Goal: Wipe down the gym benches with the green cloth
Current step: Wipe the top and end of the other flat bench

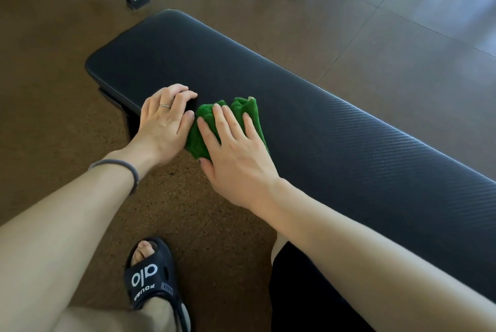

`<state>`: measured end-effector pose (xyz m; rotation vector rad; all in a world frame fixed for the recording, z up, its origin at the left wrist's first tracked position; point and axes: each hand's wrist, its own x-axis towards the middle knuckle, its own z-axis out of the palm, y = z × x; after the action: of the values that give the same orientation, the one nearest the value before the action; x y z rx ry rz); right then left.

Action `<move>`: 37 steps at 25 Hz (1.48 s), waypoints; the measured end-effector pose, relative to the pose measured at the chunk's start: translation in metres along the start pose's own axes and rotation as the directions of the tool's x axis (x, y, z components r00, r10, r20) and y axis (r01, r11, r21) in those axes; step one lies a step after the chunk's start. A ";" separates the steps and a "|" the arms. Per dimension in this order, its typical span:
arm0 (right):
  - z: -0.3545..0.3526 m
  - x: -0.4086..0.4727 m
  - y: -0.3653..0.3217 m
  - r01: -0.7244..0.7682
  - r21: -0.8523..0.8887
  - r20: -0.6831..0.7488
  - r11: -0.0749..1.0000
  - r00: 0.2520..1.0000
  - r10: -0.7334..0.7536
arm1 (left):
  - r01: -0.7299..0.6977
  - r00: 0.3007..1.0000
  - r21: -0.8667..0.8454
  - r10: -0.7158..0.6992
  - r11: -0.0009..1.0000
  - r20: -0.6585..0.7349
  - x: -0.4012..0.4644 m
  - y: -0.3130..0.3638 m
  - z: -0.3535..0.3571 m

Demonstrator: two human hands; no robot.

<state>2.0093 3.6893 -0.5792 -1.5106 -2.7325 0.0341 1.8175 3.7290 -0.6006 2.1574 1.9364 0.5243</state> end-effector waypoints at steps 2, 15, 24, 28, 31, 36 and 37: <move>0.003 -0.046 0.015 0.022 -0.034 -0.007 0.999 1.000 -0.022 | 0.021 1.000 -0.004 -0.021 1.000 -0.008 0.001 0.001 0.000; 0.001 -0.001 0.148 -0.277 0.040 -0.065 0.960 0.958 0.279 | 0.071 0.996 0.019 -0.070 0.997 -0.051 0.002 0.006 0.004; -0.011 0.088 0.118 -0.390 0.045 0.084 0.920 0.919 0.385 | 0.080 0.995 0.041 -0.078 0.996 -0.065 0.001 0.011 0.006; -0.010 0.021 0.100 -0.221 0.006 -0.015 0.975 0.975 0.221 | 0.064 0.996 0.032 -0.062 0.997 -0.057 0.001 0.009 0.004; -0.009 -0.028 0.103 -0.089 0.004 0.021 0.996 0.996 0.089 | 0.056 0.995 0.041 -0.053 0.998 -0.083 0.001 0.006 0.008; -0.010 0.123 0.109 -0.252 0.029 0.035 0.967 0.967 0.250 | 0.061 0.997 0.020 -0.060 0.998 -0.047 0.001 0.006 0.005; -0.011 0.141 0.108 -0.287 0.068 0.068 0.955 0.957 0.283 | 0.061 0.998 0.015 -0.060 0.998 -0.036 0.000 0.006 0.004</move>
<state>2.0262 3.8665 -0.5705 -1.8948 -2.4951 0.1880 1.8244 3.7290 -0.6018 2.1054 2.0237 0.5421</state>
